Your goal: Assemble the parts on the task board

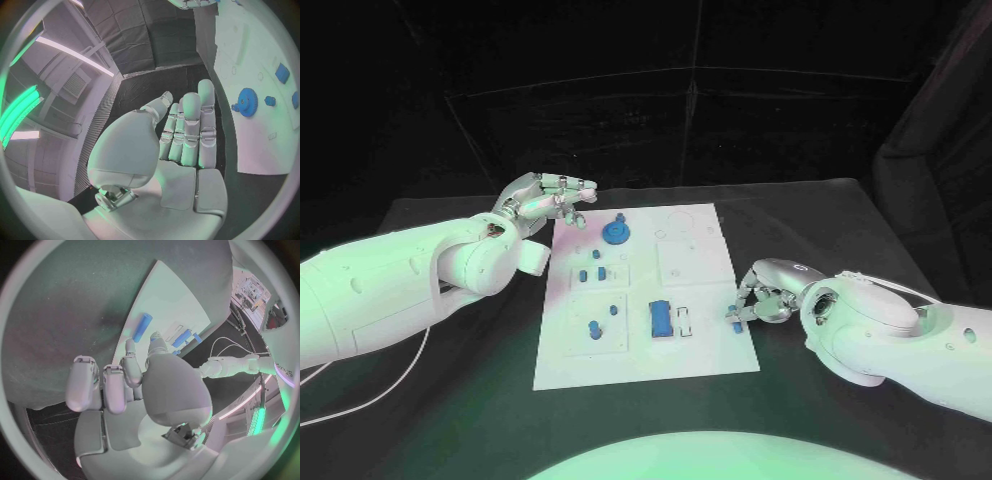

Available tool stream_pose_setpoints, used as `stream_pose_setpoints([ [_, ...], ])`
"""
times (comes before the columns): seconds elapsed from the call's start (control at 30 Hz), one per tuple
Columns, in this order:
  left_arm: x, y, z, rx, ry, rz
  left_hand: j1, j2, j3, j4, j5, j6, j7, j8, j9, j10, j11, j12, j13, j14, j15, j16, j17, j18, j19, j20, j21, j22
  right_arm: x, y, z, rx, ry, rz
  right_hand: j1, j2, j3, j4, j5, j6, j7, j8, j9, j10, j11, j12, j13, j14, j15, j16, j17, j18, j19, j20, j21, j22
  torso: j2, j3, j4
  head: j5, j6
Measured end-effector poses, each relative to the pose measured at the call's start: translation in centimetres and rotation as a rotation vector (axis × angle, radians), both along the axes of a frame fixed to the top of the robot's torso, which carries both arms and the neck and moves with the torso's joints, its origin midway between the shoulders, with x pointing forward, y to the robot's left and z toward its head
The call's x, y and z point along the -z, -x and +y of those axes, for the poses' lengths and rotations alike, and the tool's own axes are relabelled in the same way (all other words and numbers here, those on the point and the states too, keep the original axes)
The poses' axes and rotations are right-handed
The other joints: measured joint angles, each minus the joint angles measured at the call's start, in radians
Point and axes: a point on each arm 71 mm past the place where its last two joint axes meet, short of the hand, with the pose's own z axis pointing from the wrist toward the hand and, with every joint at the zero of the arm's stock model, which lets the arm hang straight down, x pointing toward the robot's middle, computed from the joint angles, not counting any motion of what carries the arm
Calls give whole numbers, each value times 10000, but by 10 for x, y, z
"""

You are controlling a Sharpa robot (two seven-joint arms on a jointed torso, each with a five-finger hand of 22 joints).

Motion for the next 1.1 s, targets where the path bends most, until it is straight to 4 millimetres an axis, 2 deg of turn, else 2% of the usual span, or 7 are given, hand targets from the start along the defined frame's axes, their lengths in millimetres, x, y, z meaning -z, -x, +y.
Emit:
stream_pose_setpoints([
  [0.53, 1, 0, 1, -19, -9, 9, 0, 0, 0, 0, 0, 0, 0, 0, 0, 0, 0, 0, -1, 0, 0, 0, 1, 0, 0, 0, 0, 1, 5, -3, 10, -344, 559, 116, 373, 137, -21, -200, 51, 155, -63, 40, 129, -57, -20, -3, 7, 0, 0, 0, -2, 0, 0, 0, 0, 15, -4, -6, -3, 34, -66],
  [0.7, 1, 0, 1, -15, -8, 12, 0, 0, 0, 0, 0, 0, 0, 0, 0, 0, 0, 0, -1, 0, 0, 0, 1, 0, 0, 0, 0, 1, 6, -3, 18, -549, 714, 30, 800, 188, 111, -471, 89, 214, -80, 124, 170, -56, -21, -50, 5, -1, 2, 0, -2, -1, 0, 0, 0, 27, -4, -7, -10, 34, -72],
  [0.8, 1, 0, 1, -12, -7, 14, 0, 0, 0, 0, 0, 0, 0, 0, 0, 0, 0, 0, -1, 0, 0, 0, 1, -1, 0, 0, 0, 1, 6, -3, 23, -701, 802, -56, 1097, 276, 302, -663, -189, 242, -79, 66, 169, -80, -52, -84, -2, -3, 5, 0, -1, 0, 0, -1, -1, 29, -6, -6, -10, 17, -73],
  [0.87, 1, 0, 2, -14, -7, 15, 0, 0, 0, 0, 0, 0, 0, 0, 0, 0, 0, 0, -1, 0, 0, 0, 1, 0, 0, 0, 0, 1, 5, -3, 25, -775, 858, -114, 1218, 325, 398, -758, -211, 244, -77, 29, 170, -88, -61, -91, -39, -18, 21, 0, -2, -1, -1, -1, -1, 42, -7, -6, -10, 12, -81],
  [1.1, 1, 0, 2, -18, -9, 21, 0, 0, 0, 0, 0, 0, 0, 5, 0, 0, 0, 0, 2, -5, -5, 0, 0, 0, 0, 0, 0, 1, 5, -3, 31, -988, 1099, -269, 1416, 360, 513, -874, -218, 257, -60, 25, 182, -87, -61, -125, 12, 12, -2, 0, -2, 0, 22, -23, 72, 135, -7, -12, -10, 10, -103],
])
